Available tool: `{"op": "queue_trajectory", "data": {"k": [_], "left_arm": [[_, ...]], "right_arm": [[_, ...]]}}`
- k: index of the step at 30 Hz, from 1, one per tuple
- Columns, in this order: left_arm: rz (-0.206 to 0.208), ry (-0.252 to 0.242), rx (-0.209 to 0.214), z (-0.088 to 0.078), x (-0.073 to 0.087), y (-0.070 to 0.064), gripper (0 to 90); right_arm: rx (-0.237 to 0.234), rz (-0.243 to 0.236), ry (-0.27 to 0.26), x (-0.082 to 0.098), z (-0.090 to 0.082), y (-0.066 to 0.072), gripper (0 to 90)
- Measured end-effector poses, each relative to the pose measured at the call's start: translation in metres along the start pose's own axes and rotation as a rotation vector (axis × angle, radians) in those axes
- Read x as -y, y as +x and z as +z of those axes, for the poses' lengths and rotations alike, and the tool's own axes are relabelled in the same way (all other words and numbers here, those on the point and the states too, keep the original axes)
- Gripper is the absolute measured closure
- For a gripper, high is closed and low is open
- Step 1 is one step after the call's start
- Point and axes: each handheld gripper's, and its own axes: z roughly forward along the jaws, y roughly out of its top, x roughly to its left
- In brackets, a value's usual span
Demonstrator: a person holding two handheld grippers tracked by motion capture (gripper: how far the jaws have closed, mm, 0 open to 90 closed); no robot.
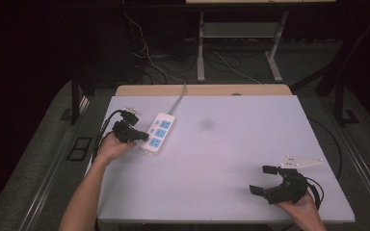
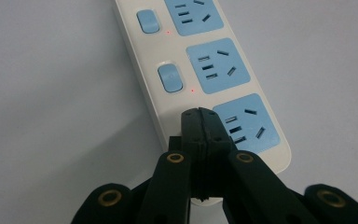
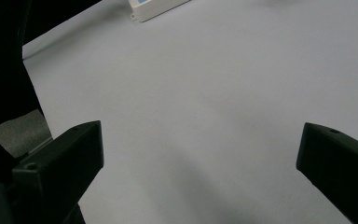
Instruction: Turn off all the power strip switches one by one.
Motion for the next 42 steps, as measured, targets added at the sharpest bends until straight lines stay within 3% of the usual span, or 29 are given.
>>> {"op": "queue_trajectory", "data": {"k": [11, 20, 40, 42], "left_arm": [[0.017, 0.0, -0.02, 0.0015, -0.0008, -0.0037, 89.6], [-0.026, -0.023, 0.014, 0.0021, 0.0034, 0.0019, 89.8], [-0.038, -0.019, -0.013, 0.002, 0.0018, -0.0019, 89.7], [-0.06, -0.041, 0.012, -0.0003, 0.0007, -0.0011, 89.6]], "right_arm": [[0.001, 0.007, 0.001, 0.0011, -0.001, -0.0011, 0.5], [0.002, 0.007, -0.004, 0.0015, -0.0044, -0.0023, 0.5], [0.008, 0.008, -0.006, 0.0011, -0.0045, -0.0025, 0.5], [0.008, 0.008, -0.007, 0.001, -0.0046, -0.0026, 0.5]]}}
